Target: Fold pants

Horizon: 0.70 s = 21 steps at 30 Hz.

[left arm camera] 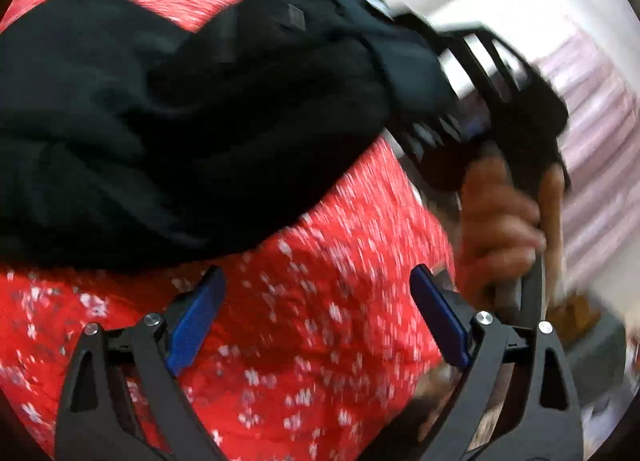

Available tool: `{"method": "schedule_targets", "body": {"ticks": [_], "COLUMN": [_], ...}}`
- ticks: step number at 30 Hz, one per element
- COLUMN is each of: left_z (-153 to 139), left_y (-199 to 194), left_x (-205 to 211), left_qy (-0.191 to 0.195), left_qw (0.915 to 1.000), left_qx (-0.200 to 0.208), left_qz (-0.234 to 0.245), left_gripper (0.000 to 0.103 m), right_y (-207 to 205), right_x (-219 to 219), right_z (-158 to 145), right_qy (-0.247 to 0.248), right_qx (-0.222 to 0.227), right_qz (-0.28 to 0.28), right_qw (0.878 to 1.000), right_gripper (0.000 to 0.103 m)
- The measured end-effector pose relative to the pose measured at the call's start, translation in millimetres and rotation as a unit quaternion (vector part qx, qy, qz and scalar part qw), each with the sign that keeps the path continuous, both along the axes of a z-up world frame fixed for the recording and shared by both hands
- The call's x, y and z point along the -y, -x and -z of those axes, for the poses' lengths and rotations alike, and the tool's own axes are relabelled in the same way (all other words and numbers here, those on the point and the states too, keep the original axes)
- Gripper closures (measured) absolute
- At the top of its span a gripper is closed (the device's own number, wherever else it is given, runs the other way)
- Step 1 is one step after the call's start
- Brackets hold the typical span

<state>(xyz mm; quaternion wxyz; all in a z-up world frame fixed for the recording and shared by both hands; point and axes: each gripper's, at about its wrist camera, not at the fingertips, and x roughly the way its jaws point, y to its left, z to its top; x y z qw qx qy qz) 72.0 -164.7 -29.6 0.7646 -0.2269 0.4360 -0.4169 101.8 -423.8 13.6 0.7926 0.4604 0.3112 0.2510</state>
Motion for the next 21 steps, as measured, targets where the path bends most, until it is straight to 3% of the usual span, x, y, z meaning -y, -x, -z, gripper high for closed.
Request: {"method": "schedule_targets", "body": {"ticks": [3, 7, 9, 17, 18, 19, 21], "left_z": [4.3, 9.1, 8.8, -9.8, -13.7, -16.6, -14.8], "left_y": [-5.9, -12.7, -14.5, -9.6, -6.9, -7.6, -20.5], "left_x": [-19.9, -45.2, -57.3, -111.6, -124.3, -136.0, -158.1], "left_qy": [0.027, 0.049, 0.064, 0.088, 0.078, 0.065, 0.070], "left_qw": [0.9972, 0.9914, 0.9881, 0.9691, 0.9643, 0.9566, 0.9487], "left_qx": [-0.015, -0.048, -0.058, -0.032, -0.018, -0.005, -0.029], "left_qz": [-0.068, -0.111, -0.127, -0.228, -0.252, -0.284, -0.307], "left_gripper": [0.017, 0.034, 0.037, 0.040, 0.039, 0.029, 0.025], "right_y": [1.6, 2.2, 3.5, 5.7, 5.4, 4.8, 3.8], "right_x": [-0.1, -0.1, -0.1, 2.2, 2.1, 2.7, 4.8], "right_z": [-0.7, -0.6, -1.0, 1.9, 2.8, 4.5, 9.5], "right_qy": [0.002, -0.002, -0.005, -0.016, -0.014, -0.012, -0.014], "right_qx": [0.002, 0.004, 0.005, 0.012, 0.011, 0.009, 0.000], "right_qz": [-0.003, -0.001, 0.001, 0.006, 0.007, 0.008, 0.012], "right_qw": [1.000, 1.000, 1.000, 1.000, 1.000, 1.000, 1.000], "right_gripper": [0.082, 0.082, 0.082, 0.082, 0.082, 0.082, 0.082]}}
